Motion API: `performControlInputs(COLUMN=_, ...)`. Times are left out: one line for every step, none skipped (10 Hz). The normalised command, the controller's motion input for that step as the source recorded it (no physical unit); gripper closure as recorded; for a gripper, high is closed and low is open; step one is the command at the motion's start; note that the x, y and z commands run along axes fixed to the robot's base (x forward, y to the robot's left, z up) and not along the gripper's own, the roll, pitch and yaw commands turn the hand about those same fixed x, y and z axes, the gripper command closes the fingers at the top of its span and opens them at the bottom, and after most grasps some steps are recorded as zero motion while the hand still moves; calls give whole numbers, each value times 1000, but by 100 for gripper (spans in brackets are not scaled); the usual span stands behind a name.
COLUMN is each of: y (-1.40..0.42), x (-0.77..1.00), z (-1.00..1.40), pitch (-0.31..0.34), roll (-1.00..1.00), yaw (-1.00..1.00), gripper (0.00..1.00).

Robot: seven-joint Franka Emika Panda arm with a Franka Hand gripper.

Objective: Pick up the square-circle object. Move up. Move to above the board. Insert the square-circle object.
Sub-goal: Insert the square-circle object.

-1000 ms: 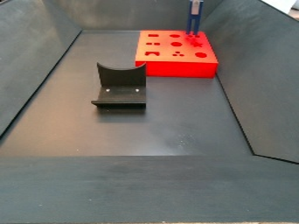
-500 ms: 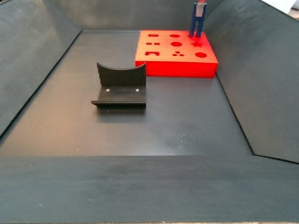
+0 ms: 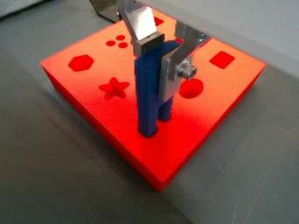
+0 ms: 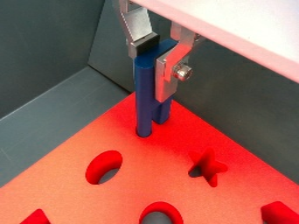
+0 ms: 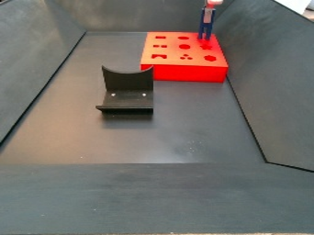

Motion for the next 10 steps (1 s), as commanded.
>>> performControlInputs(y=-34, x=83, z=-929, pitch=-159, roll=0, yaw=-43, gripper=100)
performControlInputs(y=-51, x=197, z=-934, pitch=-140, roll=24, yaw=-97, gripper=100)
performControlInputs(y=-66, x=134, z=-934, pitch=-71, roll=173, yaw=-71, gripper=100)
performControlInputs(y=-83, x=286, z=-623, pitch=0, roll=344, yaw=0, gripper=100)
performControlInputs(y=-103, x=451, z=-440, pitch=34, roll=410, yaw=23, gripper=100)
performControlInputs(y=-94, x=689, z=-520, pitch=57, roll=357, yaw=0, gripper=100)
performControlInputs(y=-146, x=811, z=-717, pitch=34, roll=263, yaw=-40, gripper=100)
performControlInputs(y=-14, x=743, z=-894, pitch=0, roll=180, yaw=0, gripper=100)
performControlInputs(y=126, x=209, z=-917, pitch=-100, roll=34, yaw=43, gripper=100)
performControlInputs(y=17, x=0, z=-371, pitch=-221, roll=-113, yaw=0, gripper=100)
